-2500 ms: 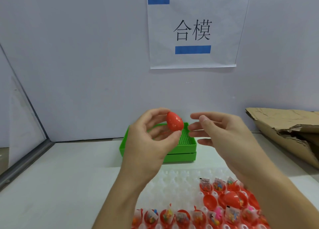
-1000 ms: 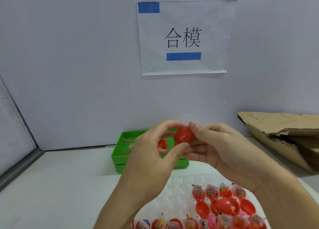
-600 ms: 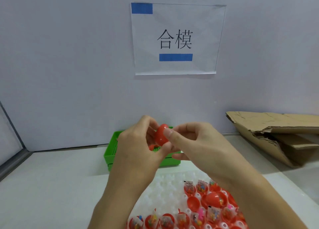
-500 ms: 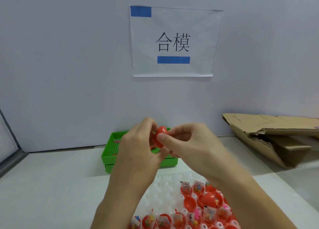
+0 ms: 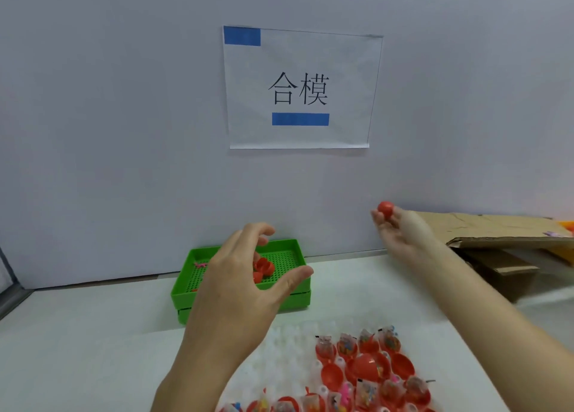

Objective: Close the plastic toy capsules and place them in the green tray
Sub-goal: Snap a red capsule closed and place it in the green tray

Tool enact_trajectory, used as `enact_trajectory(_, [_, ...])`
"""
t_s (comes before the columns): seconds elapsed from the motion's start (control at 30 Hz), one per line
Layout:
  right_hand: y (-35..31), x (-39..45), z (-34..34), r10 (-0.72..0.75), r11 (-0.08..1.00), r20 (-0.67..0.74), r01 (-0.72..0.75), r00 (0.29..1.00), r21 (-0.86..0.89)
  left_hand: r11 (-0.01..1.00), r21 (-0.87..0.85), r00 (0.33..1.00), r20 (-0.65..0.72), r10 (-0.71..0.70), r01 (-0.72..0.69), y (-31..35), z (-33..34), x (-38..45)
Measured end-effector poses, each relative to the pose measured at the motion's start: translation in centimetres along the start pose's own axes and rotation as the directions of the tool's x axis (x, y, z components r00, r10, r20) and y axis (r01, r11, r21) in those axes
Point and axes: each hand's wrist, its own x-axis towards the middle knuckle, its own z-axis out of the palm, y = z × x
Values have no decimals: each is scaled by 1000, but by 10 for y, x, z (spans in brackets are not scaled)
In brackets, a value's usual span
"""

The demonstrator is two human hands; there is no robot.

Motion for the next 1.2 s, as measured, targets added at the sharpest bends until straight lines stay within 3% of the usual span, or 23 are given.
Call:
enact_trajectory(0.13, [-20, 25, -15, -66, 995, -246, 83, 967, 62, 1000, -24, 1000, -16, -2, 1, -1, 2, 0])
enact_trajectory(0.33, [-19, 34, -13, -81, 971, -409, 164, 909, 173, 1000, -24, 999, -33, -2, 2, 0, 5, -1])
enact_trajectory(0.47, [-12, 28, -14, -26, 996, -338, 55, 941, 76, 999, -43, 999, -42, -2, 1, 0, 4, -1])
enact_trajectory(0.63, [9, 3, -20, 103, 940, -57, -116, 993, -322, 998, -49, 999, -21, -30, 29, -4, -1, 1])
enact_trajectory(0.7, [17, -13, -22, 133, 839, 100, -59, 986, -541, 998, -37, 998, 32, -52, 53, -7, -2, 1])
enact_trajectory(0.8, [25, -38, -24, 265, 516, 342, 167, 902, -840, 997, 3, 980, 181, -80, 81, -12, -3, -1])
enact_trajectory(0.9, [27, -60, -23, 411, 125, 445, 434, 796, -892, 994, 58, 944, 313, -104, 91, -14, 0, -2])
enact_trajectory(0.93, [27, -65, -23, 437, 39, 455, 489, 776, -871, 993, 70, 934, 339, -112, 93, -15, 0, -3])
enact_trajectory(1.2, [21, -81, -35, 472, -215, 445, 589, 761, -779, 988, 134, 879, 458, -134, 80, -19, 3, -5])
